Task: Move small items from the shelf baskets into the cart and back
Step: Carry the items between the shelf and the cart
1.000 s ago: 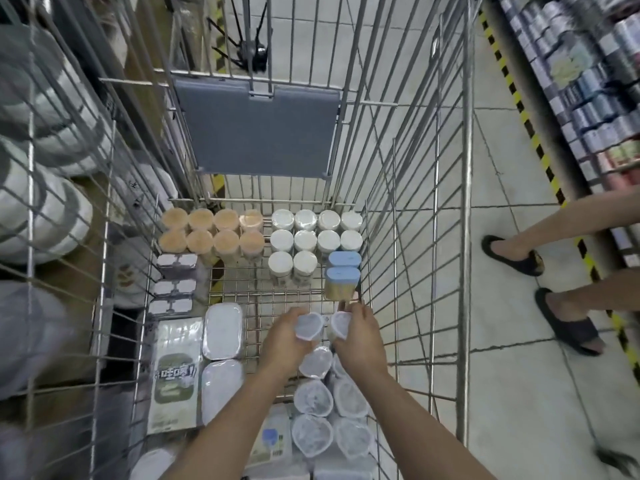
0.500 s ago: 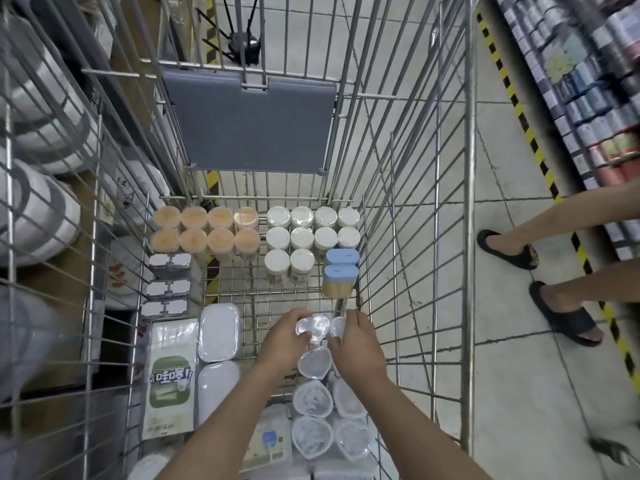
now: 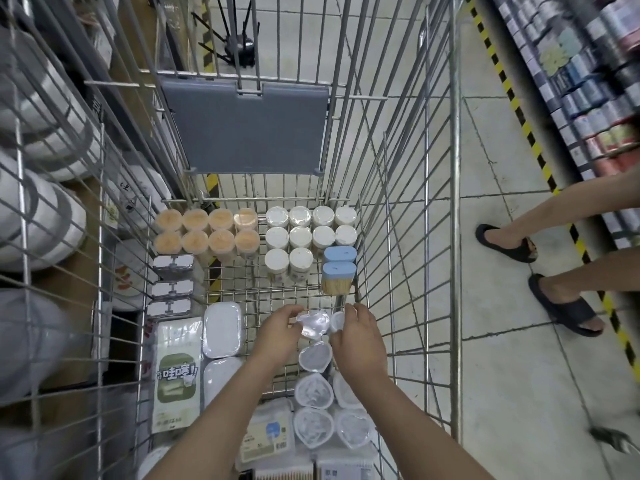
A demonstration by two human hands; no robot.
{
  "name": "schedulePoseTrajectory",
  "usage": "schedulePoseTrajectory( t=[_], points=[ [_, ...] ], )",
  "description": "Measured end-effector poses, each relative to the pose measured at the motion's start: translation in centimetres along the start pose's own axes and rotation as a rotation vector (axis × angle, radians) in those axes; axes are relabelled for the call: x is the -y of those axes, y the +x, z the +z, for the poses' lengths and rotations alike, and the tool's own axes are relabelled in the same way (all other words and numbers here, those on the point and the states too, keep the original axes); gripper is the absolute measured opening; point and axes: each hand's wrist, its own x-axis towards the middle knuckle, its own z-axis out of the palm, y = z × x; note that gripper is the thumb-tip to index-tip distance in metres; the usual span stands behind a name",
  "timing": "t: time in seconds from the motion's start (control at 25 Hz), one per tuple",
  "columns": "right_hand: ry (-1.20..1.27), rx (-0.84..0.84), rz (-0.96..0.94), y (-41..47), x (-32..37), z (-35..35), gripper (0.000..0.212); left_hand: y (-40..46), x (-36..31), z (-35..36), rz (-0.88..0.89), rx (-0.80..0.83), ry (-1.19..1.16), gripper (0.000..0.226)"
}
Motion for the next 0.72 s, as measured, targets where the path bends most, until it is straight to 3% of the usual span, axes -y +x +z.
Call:
schedulePoseTrajectory(
  t=[0.24,0.52,0.72],
  points=[
    [0.217,0.051,0.051,-3.6,1.8,-5.5,0.037,-5.9,-1.8,-4.5,0.012,-0.021,0.034,0.024],
    [0.256,0.131,-0.140,-13.8,1.5,-14.7,0.034,-20.4,-5.0,-9.7,0.086,-0.107,0.303,0.024],
    [0.237,0.236,-0.299,-20.5,-0.6,-19.3,0.034,-32.9,-6.5,-9.6,0.053,-0.237,0.181,0.023]
  ],
)
